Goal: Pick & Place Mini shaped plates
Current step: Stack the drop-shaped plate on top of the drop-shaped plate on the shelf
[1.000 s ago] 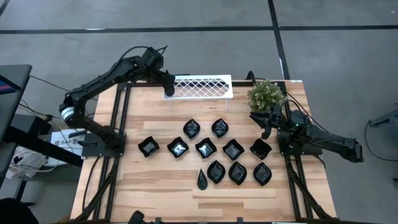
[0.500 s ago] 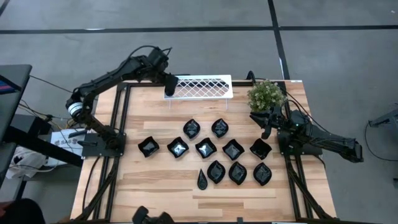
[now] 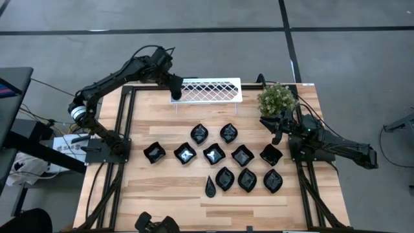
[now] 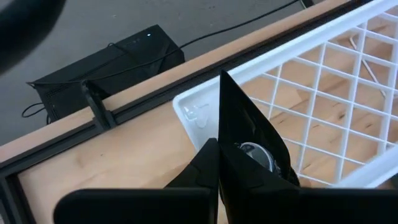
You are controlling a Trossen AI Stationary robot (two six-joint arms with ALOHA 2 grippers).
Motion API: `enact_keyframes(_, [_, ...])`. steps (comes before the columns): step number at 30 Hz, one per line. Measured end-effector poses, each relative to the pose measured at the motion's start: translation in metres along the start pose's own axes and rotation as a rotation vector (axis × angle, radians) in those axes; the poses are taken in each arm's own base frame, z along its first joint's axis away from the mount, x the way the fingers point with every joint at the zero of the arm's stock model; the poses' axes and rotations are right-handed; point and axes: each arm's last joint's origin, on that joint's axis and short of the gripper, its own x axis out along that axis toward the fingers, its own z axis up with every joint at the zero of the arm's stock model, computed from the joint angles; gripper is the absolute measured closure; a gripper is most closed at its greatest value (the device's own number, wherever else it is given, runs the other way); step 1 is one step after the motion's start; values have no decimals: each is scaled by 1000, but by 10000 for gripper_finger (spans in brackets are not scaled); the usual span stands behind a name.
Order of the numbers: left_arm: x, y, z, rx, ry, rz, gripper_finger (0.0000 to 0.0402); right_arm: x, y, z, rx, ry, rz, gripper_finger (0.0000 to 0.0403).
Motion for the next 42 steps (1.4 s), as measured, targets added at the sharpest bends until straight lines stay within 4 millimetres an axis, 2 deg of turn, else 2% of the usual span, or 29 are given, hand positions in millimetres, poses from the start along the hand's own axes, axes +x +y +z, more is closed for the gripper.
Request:
enact_keyframes(12, [11,-3,-3,-18,33,-10,398,0,0,0,0,0,0,329])
enact_keyframes(42, [10,-8,-8,-90,84,-56,398,0,0,0,0,0,0,329])
